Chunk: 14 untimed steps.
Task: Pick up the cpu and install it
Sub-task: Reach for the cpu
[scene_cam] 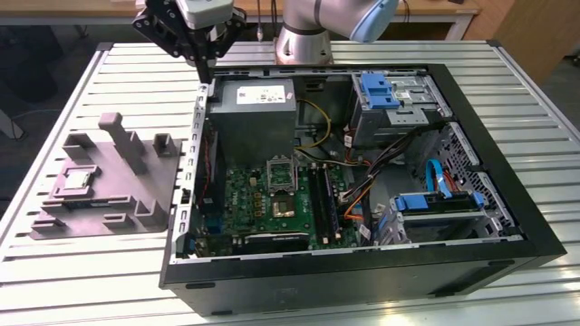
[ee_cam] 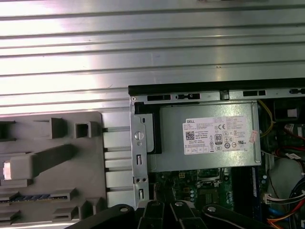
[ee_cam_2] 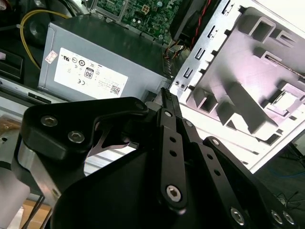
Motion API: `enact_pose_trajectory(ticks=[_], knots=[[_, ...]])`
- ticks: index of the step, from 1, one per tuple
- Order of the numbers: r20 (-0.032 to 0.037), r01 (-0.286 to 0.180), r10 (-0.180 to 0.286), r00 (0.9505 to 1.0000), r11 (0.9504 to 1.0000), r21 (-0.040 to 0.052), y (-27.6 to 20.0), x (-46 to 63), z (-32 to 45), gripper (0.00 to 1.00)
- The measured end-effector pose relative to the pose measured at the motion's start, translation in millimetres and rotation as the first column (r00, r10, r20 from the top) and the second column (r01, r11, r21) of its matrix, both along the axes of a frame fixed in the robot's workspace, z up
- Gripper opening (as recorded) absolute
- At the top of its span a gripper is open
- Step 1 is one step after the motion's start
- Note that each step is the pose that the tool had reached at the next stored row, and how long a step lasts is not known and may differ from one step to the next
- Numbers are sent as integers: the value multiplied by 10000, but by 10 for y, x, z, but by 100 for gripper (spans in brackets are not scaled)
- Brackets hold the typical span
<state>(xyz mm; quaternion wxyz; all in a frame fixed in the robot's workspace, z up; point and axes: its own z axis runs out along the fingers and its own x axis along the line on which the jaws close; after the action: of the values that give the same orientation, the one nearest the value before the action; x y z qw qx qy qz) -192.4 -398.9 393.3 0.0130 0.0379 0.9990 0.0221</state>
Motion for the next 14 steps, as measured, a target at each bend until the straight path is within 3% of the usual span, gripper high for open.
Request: enact_pose_trajectory(ticks=[14], knots=[[1,0,0,10000,10000,0,0,-30,0,11]])
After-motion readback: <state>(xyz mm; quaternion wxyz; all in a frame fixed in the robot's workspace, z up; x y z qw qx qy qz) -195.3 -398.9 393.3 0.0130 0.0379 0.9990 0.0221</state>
